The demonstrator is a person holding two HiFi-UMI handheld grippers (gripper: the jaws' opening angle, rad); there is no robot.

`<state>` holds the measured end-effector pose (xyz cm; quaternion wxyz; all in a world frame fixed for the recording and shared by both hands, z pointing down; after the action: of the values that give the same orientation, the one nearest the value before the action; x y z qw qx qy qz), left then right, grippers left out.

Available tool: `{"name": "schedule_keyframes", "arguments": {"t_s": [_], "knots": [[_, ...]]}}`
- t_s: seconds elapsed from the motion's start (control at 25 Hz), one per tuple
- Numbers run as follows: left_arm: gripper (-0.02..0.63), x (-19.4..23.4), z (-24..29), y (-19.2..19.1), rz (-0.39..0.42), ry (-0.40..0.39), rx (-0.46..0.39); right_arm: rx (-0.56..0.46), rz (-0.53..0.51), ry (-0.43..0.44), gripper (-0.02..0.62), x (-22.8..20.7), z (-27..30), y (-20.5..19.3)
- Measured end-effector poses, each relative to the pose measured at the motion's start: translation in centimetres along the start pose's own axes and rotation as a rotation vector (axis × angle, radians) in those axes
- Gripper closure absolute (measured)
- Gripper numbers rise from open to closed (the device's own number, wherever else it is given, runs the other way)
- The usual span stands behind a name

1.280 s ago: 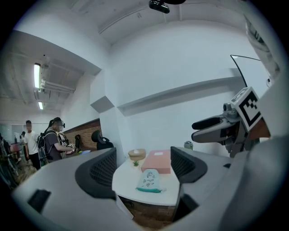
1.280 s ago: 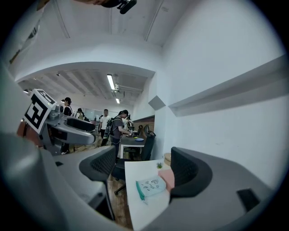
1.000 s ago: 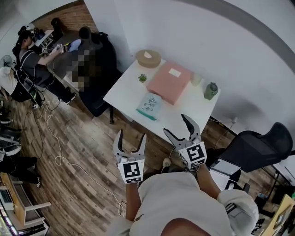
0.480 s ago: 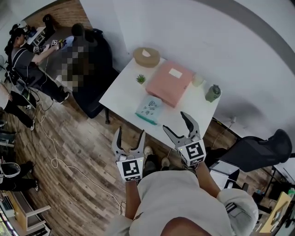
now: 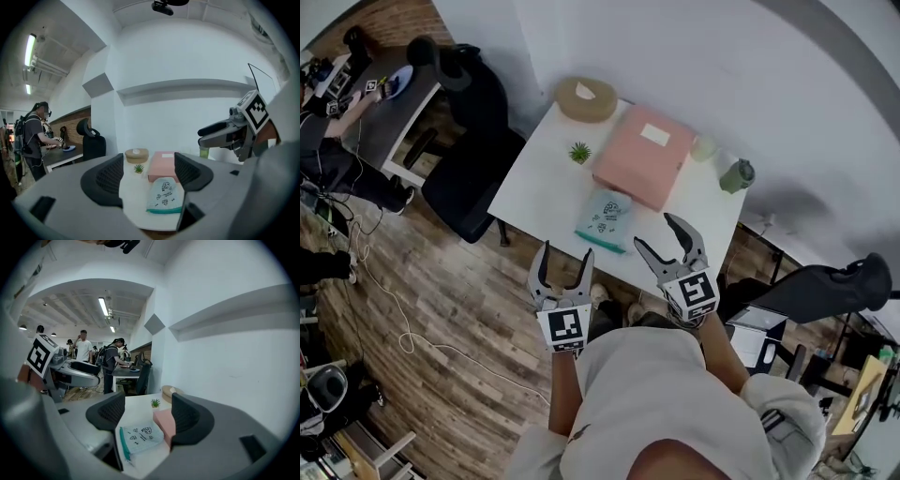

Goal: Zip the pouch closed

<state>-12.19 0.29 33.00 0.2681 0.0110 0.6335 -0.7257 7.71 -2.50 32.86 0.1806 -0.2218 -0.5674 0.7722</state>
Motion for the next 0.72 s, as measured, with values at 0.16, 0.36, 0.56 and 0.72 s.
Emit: {"name": "schedule_keyframes", "arguments": {"t_s": [0.16,0.36,0.56,0.72], "knots": [[0.284,0.0,2.2,-2.5,-0.016,-0.083,0.014,0.062,0.01,-0.044,0.287,-0.5,1.6,-2.0],[0.31,-0.9,4.5,-5.2,-0.031,-0.174,0.042,0.165,0.005,-0.076,0.313,-1.1,3.0,-5.5],[0.339,-3.6,5.8,-8.2,-0.055,-0.265,0.099,0.273,0.016,-0.051,0.341,-1.5,3.7,-9.3],[0.353,-6.3,6.4,-10.4,-0.072,-0.315,0.147,0.345,0.014,-0.024,0.36,-2.2,4.0,-12.4]]}}
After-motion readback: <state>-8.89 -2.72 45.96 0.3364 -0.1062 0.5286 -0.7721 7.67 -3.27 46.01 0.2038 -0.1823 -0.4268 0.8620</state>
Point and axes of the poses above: the fingertips, and each gripper's own axes: z forward along the fingers, x to its left, y out of its top, the point moved 5 cm from there along -z, backward along the fingers, and after that the axes turned 15 degrees about z, right-handed, at the moved point
